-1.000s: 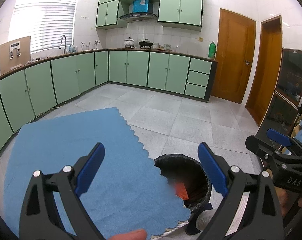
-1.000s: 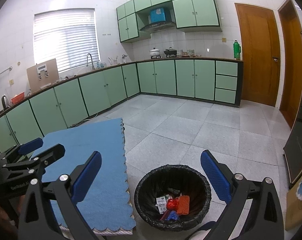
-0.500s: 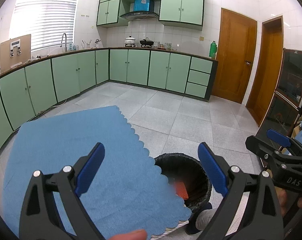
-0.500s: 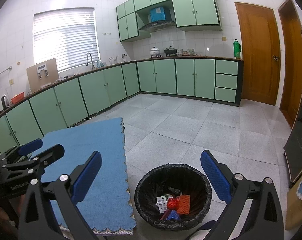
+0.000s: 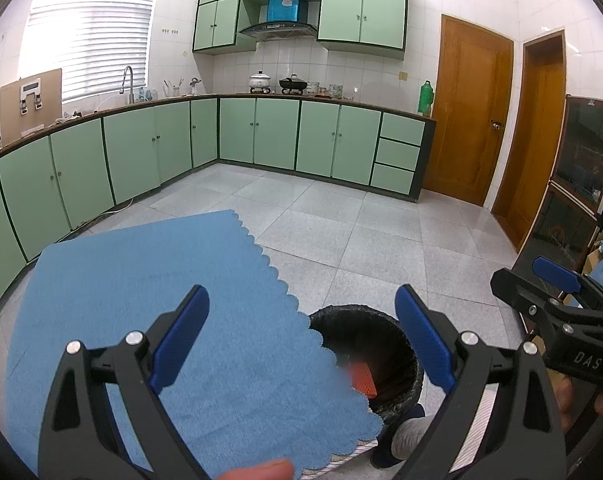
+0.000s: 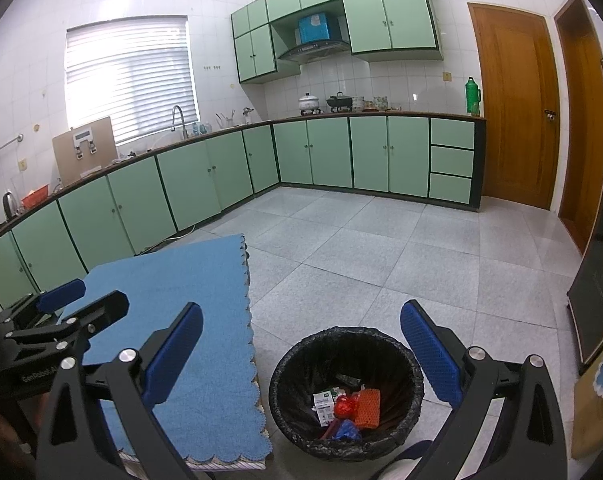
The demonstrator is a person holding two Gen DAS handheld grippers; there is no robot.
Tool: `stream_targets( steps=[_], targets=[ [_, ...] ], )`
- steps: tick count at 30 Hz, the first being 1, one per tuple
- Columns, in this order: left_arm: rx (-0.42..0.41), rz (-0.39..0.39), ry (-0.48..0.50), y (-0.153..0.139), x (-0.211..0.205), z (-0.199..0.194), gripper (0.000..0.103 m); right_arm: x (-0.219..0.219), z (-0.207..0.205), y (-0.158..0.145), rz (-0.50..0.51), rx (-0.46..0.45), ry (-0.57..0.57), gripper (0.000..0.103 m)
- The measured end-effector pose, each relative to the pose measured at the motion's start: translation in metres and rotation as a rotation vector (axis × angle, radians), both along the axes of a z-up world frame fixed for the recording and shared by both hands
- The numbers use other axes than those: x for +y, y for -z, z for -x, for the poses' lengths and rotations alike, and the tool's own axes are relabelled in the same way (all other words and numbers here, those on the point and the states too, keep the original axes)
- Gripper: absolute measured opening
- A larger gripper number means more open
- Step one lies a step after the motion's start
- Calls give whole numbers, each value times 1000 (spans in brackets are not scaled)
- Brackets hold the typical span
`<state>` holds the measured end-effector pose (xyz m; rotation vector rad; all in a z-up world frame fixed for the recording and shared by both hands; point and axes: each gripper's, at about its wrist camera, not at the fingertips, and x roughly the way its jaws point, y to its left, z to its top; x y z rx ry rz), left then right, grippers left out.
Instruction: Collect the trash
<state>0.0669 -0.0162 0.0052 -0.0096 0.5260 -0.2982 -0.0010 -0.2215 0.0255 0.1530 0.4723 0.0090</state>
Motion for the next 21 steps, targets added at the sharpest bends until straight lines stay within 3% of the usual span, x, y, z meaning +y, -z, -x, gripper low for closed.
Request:
stream_targets(
  steps=[21],
  targets=[
    [4,0,-1,2,2,0,91,6,-2,5,-2,5,0,97]
  ],
)
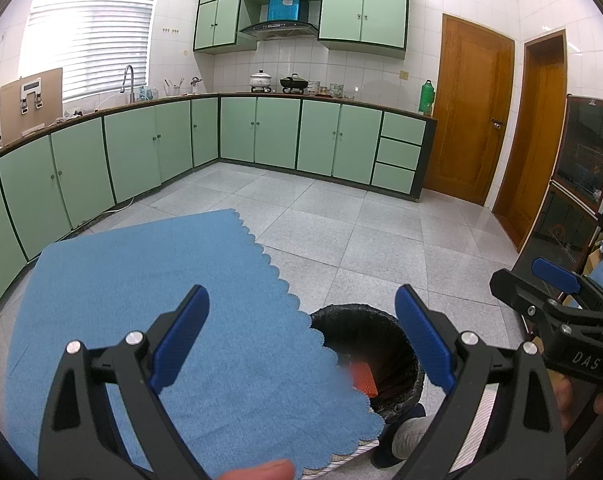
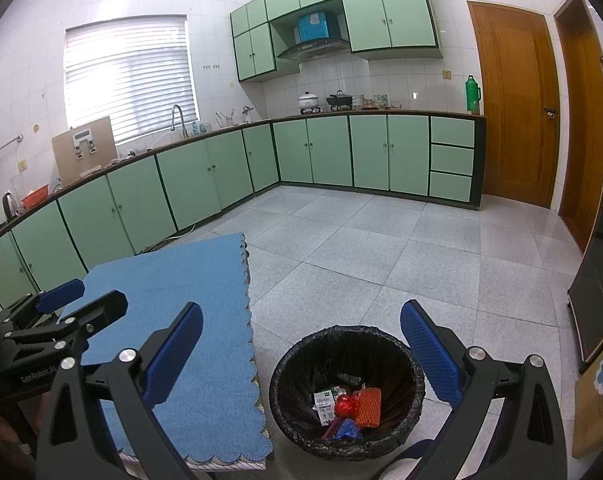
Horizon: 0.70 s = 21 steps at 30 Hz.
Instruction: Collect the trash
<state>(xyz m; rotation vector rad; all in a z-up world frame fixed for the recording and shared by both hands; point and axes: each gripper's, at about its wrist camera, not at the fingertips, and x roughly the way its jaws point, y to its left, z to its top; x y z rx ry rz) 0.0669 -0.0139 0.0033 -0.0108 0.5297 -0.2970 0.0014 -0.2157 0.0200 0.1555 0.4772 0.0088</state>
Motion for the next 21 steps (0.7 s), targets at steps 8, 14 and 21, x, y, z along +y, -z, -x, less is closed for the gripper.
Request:
stream_targets(
  steps=[8,14,21],
  targets=[
    [0,-1,-1,0,0,0,91,2,0,1,-2,2,0,97],
    [2,1,-4,1,1,1,91,2,0,2,0,2,0,97],
    [5,1,-4,2,1,0,91,2,0,3,0,3,-1,97]
  ],
)
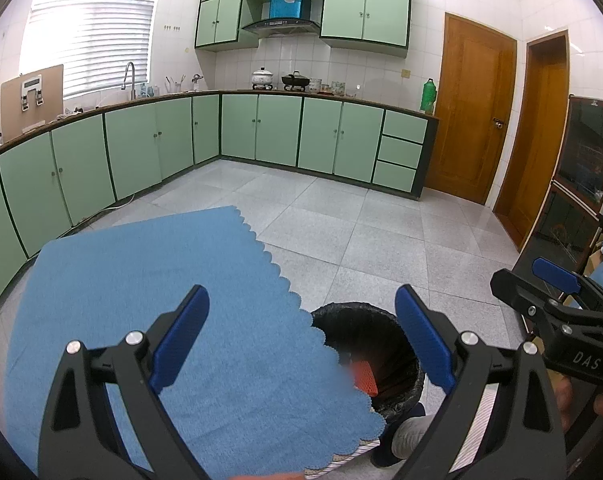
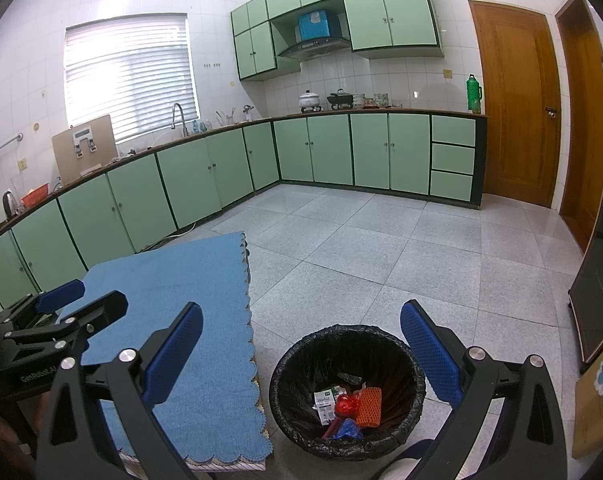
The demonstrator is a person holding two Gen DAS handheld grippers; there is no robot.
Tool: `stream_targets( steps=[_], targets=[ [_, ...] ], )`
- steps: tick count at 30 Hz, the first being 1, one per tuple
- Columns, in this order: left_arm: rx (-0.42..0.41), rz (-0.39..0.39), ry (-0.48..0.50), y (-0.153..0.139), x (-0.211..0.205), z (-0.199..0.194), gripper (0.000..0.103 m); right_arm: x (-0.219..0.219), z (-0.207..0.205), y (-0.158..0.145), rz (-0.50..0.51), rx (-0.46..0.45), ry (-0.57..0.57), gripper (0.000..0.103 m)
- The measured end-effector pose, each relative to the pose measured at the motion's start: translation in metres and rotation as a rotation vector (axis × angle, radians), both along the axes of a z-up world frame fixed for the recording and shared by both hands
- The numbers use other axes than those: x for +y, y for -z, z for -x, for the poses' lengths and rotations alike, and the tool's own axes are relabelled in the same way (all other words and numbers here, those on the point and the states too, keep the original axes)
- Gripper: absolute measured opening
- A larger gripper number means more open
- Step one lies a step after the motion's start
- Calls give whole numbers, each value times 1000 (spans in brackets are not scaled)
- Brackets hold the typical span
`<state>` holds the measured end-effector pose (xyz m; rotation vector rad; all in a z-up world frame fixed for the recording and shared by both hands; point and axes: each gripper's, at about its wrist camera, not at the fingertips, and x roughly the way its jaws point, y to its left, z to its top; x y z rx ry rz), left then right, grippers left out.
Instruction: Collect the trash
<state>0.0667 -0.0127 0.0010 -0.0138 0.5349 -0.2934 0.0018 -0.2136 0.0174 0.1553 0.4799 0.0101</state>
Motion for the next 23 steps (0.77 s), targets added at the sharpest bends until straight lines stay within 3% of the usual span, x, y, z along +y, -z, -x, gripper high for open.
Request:
stream_targets(
  steps=[23],
  targets=[
    [24,-6,-13,12,5,-7,91,3,-9,7,-7,21,-4,97]
  ],
)
